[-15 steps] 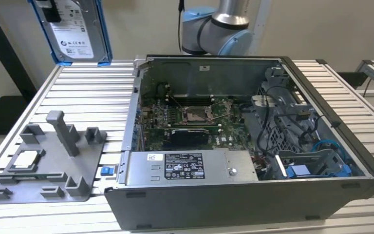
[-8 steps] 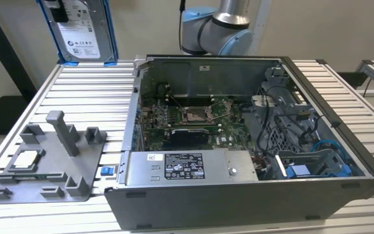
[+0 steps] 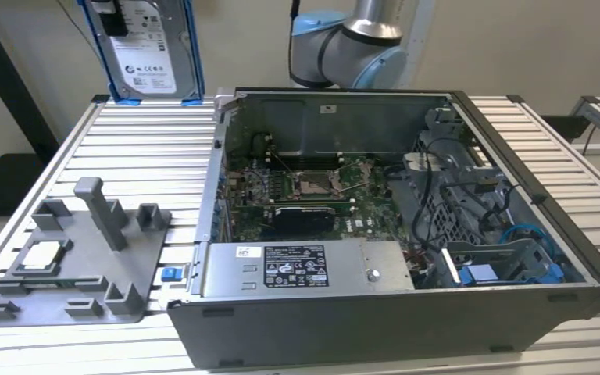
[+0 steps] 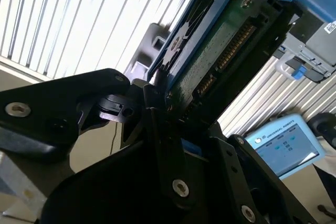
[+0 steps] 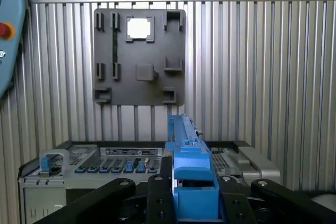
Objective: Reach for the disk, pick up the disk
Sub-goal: 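Pick up the disk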
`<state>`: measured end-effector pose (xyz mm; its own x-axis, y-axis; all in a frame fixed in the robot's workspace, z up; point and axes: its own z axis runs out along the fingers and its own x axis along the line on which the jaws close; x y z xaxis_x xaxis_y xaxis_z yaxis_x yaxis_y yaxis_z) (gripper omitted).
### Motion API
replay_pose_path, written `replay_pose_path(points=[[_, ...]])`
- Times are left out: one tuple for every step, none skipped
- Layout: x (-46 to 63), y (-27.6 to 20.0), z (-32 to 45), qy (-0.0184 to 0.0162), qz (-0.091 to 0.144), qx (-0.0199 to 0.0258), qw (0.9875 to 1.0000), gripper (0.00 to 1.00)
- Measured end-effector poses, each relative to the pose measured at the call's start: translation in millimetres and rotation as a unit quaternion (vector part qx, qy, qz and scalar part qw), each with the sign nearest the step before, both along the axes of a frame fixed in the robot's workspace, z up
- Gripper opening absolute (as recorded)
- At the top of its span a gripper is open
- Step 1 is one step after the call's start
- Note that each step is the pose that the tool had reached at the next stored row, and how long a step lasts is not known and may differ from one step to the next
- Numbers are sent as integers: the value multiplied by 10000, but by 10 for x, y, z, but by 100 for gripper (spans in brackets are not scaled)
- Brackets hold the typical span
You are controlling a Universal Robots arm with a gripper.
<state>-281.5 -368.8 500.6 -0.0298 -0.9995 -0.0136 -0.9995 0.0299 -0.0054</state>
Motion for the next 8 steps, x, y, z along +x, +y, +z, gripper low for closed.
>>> replay_pose_path(points=[[22,0,0,0,0,0,10000,0],[43,0,0,0,0,0,10000,0],[67,0,0,0,0,0,10000,0],[90,0,-1,0,0,-1,10000,0],[113,0,-1,0,0,-1,10000,0],[134,0,-1,0,0,0,10000,0],[155,0,-1,0,-1,-1,10000,0],[179,0,-1,0,0,-1,10000,0]])
